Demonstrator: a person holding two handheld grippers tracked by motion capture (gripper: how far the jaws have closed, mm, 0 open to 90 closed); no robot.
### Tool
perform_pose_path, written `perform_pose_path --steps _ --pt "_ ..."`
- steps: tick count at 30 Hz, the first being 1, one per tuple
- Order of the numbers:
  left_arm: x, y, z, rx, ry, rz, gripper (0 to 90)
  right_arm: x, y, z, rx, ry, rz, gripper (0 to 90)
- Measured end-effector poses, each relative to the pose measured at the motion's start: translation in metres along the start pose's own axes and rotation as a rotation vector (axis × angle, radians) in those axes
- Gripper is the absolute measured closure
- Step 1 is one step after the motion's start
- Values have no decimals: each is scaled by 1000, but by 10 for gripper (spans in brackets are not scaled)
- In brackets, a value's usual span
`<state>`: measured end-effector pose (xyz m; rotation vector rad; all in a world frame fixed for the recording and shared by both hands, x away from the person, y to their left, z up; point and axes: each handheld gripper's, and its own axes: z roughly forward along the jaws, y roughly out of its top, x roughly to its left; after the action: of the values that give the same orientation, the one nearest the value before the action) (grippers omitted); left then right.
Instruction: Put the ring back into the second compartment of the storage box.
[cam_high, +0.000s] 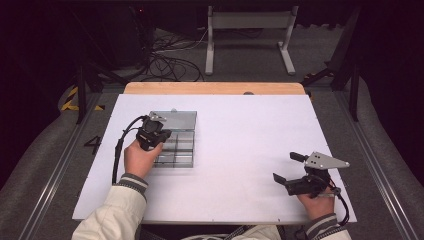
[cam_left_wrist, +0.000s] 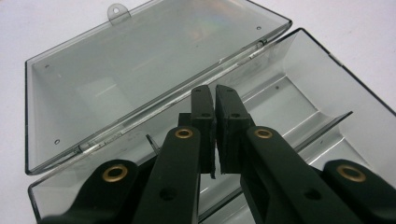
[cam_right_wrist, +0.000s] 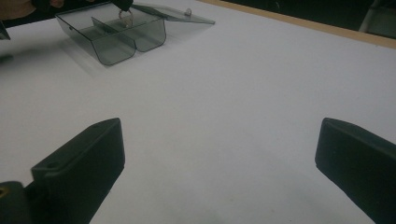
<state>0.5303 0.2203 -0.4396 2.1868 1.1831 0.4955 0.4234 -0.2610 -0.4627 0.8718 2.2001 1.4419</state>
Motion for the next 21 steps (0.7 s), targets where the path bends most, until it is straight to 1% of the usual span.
perform_pose_path --steps 3,4,8,9,11,14,17,19,21 --pt "0 0 3 17 1 10 872 0 0 0 -1 0 0 21" --pt "0 -1 4 23 -6 7 872 0 0 0 -1 0 0 21" --pt "-1 -3 7 41 -17 17 872 0 0 0 0 1 1 20" --pt "-1 -3 8 41 -17 21 871 0 0 0 0 1 0 20" --pt "-1 -4 8 41 -26 14 871 0 0 0 1 1 1 21" --pt "-1 -3 9 40 -28 17 871 0 0 0 0 3 -1 20" --pt "-1 -3 10 36 -18 24 870 0 0 0 1 2 1 20" --pt "-1 -3 10 31 0 15 866 0 0 0 1 3 1 20" --pt "-2 -4 10 25 25 16 860 0 0 0 0 5 -1 20"
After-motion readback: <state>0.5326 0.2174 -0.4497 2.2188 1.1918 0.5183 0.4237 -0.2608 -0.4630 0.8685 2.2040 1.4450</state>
